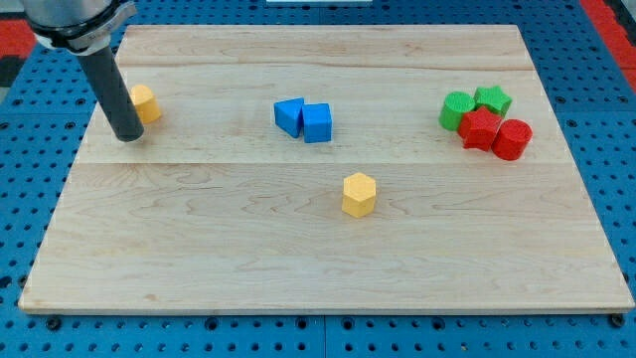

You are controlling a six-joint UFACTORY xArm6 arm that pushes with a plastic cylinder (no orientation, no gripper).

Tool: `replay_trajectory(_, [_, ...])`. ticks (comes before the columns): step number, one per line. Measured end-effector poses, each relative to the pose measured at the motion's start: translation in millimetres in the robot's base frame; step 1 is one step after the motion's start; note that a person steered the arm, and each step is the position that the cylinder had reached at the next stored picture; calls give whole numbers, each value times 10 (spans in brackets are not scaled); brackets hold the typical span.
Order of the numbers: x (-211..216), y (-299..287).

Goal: Slide the yellow heart towards top left of the board

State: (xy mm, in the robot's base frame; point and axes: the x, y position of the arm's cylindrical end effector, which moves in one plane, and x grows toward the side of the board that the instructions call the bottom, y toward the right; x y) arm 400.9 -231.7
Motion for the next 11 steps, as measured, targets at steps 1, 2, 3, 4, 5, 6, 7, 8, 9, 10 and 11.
replay_trajectory(1, [-131, 160])
replay_trajectory(2, [-551, 248])
replay_trajectory(3, [-921, 122])
replay_trajectory(4, [-628, -162])
replay_trajectory(5, [-906, -444])
replay_trajectory(6, [-1025, 161])
replay_trajectory(7, [-1410, 207])
replay_trajectory(8, [-1125, 570])
replay_trajectory(9, [-1078, 1612])
replay_trajectory(10, [-896, 2134])
replay_trajectory(11, [-457, 2820])
